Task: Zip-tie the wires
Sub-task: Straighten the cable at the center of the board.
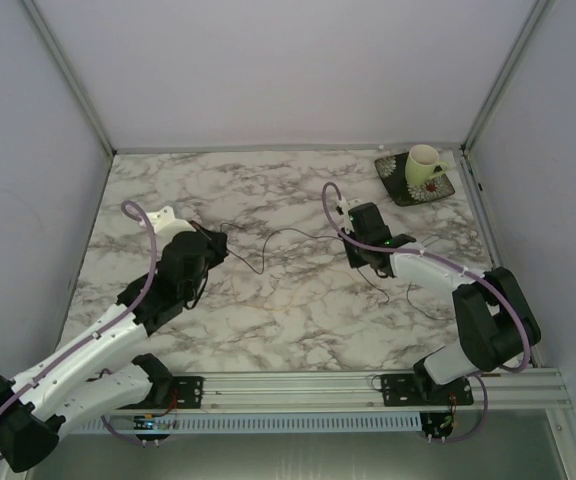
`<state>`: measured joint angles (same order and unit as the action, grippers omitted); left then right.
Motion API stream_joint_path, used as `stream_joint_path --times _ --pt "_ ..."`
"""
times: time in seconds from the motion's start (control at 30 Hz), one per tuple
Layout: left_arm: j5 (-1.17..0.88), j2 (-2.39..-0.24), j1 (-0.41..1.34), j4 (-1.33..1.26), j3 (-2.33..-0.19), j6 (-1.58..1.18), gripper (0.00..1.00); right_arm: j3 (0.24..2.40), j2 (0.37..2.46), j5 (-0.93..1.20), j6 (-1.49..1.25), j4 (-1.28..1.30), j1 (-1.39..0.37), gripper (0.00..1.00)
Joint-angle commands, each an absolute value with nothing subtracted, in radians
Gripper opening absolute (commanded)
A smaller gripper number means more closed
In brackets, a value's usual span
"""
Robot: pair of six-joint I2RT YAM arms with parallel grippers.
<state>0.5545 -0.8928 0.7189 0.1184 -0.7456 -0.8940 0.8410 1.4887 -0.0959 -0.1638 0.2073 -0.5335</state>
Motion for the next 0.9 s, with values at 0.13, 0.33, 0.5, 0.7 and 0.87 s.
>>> stream_joint_path --times 0.13,0.33,0.5,0.7,0.87 --pt "0.566 -0.965 0.713 0.109 -0.676 -0.861 0.00 0.835 1.475 -0.088 -0.168 0.295 -0.550 0.00" --pt "0.566 -1.037 0.699 0.056 -0.610 -0.844 0.00 0.842 1.471 -0.165 -0.222 0.394 -0.563 0.00" --pt "0.541 -1.104 0.685 -0.001 -0.586 -0.821 0.00 0.840 1.418 -0.201 -0.282 0.440 -0.565 0.00" --pt "0.517 -1.228 0.676 -0.013 -0.591 -0.809 0.00 0.856 1.394 -0.198 -0.325 0.504 -0.565 0.00" --pt "0.500 -1.292 0.674 0.002 -0.588 -0.824 0.03 0.876 1.380 -0.186 -0.364 0.562 -0.565 0.00"
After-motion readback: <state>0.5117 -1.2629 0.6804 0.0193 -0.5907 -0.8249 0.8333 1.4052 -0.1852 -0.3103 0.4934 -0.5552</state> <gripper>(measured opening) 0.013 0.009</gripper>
